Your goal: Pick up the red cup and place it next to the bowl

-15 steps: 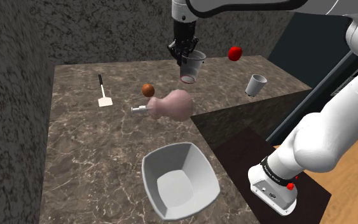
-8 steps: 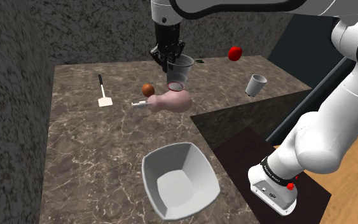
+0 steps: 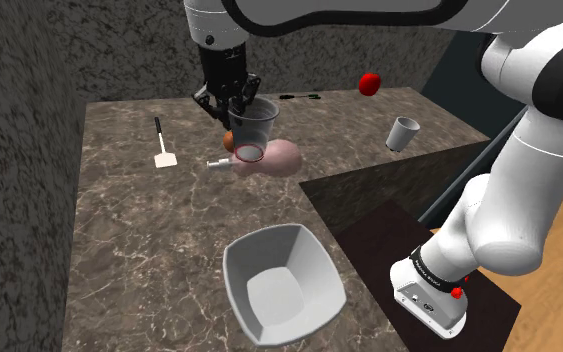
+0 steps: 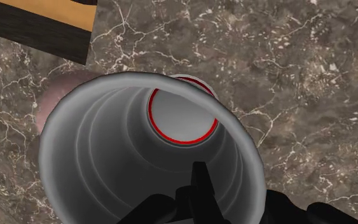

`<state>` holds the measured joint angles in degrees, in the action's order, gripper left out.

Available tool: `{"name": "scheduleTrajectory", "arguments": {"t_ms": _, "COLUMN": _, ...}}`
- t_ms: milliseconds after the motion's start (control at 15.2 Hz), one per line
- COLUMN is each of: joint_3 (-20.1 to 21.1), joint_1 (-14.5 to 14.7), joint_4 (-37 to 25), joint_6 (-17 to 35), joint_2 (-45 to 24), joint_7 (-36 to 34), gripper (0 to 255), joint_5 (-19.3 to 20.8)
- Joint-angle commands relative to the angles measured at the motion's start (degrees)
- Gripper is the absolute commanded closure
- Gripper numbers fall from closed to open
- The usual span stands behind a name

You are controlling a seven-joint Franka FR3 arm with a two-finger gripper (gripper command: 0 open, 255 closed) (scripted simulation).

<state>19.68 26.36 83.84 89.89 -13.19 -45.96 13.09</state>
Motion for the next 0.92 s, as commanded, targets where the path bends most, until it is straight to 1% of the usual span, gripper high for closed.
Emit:
{"name": "scheduleTrajectory", "arguments": {"t_ms": 0, "joint_3": 0.8, "joint_1": 2.1, "joint_4": -4.4, "joint_6": -1.8, "joint_2": -3.2, "joint_7": -2.5, "gripper": 255, "joint_5": 1.0}}
{"name": "scheduleTrajectory", "arguments": {"t_ms": 198, "joint_3": 1.8, "joint_1": 5.7, "joint_4": -11.7, "joint_6": -4.8, "joint_2": -8.4, "joint_7": -5.9, "gripper": 255, "joint_5": 2.6}}
{"name": "scheduleTrajectory", "arguments": {"t_ms": 396, "joint_3": 2.3, "joint_1": 10.1, "joint_4": -21.1, "joint_6": -8.7, "joint_2": -14.6, "joint_7": -8.8, "gripper": 255, "joint_5": 4.5}}
{"name": "scheduleTrajectory", "arguments": {"t_ms": 462, "joint_3": 2.2, "joint_1": 10.4, "joint_4": -21.7, "joint_6": -8.9, "joint_2": -15.0, "joint_7": -9.0, "gripper": 255, "joint_5": 4.6}}
{"name": "scheduleTrajectory", "arguments": {"t_ms": 858, "joint_3": 2.3, "joint_1": 9.2, "joint_4": -14.6, "joint_6": -3.5, "joint_2": -13.6, "joint_7": -9.8, "gripper": 255, "joint_5": 4.0}}
